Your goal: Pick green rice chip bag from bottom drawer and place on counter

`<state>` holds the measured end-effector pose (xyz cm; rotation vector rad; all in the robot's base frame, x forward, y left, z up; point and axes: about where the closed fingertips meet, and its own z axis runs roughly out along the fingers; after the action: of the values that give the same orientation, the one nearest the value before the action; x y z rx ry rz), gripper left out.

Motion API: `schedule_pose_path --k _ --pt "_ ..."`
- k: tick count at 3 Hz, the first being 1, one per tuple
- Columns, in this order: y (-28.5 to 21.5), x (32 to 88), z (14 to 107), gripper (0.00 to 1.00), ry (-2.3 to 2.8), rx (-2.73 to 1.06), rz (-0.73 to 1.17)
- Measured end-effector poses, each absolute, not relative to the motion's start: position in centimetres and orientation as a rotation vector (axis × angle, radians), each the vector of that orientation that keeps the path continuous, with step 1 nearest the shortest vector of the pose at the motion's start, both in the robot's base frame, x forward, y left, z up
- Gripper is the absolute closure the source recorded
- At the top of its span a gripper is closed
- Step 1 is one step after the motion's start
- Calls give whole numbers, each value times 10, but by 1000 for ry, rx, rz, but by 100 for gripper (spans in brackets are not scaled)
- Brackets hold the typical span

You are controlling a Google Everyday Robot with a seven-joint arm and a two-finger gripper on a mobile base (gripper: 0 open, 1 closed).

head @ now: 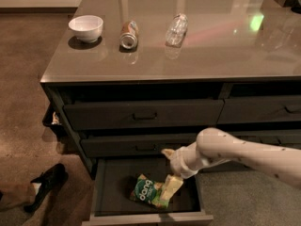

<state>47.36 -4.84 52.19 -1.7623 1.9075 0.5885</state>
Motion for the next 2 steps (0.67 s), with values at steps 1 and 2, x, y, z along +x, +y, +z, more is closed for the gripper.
schedule_pose_path --k 1,2 --pt "-20 471 460 0 1817 -1742 680" --pt "13 479 400 0 1742 -1724 713"
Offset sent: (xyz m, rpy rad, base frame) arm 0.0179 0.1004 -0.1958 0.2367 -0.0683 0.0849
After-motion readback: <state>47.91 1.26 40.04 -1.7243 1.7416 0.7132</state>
